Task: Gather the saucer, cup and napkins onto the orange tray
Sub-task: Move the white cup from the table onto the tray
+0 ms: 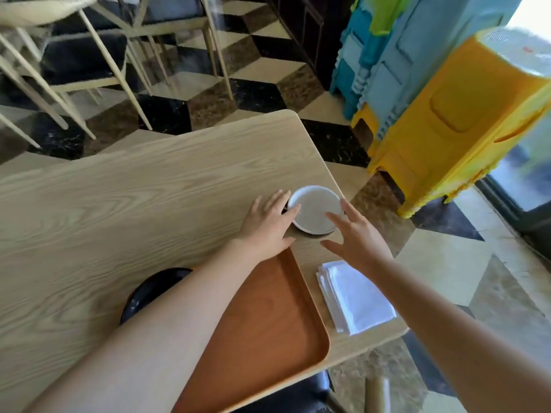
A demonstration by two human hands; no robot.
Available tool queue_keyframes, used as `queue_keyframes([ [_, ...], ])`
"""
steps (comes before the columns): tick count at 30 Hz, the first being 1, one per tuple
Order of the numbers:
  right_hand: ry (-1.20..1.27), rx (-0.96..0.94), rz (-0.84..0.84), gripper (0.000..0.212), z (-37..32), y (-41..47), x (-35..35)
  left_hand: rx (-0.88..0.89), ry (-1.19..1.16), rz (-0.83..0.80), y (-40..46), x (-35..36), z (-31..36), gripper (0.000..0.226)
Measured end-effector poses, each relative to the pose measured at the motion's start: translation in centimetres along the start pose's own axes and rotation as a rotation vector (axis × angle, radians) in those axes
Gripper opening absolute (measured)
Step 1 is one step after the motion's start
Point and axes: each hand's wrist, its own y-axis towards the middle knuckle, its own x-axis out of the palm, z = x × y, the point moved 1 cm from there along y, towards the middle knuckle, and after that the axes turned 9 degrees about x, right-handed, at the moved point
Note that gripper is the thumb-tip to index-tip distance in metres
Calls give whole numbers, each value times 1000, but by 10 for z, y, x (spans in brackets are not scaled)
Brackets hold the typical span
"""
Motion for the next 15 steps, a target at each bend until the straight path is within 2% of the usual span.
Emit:
queue_keyframes([
  [8,119,-106,174,42,10,6,9,65,-184,234,7,0,-6,48],
  [15,196,-225,190,43,-8,-4,-2,44,-256,354,-28,-8,-15,54],
])
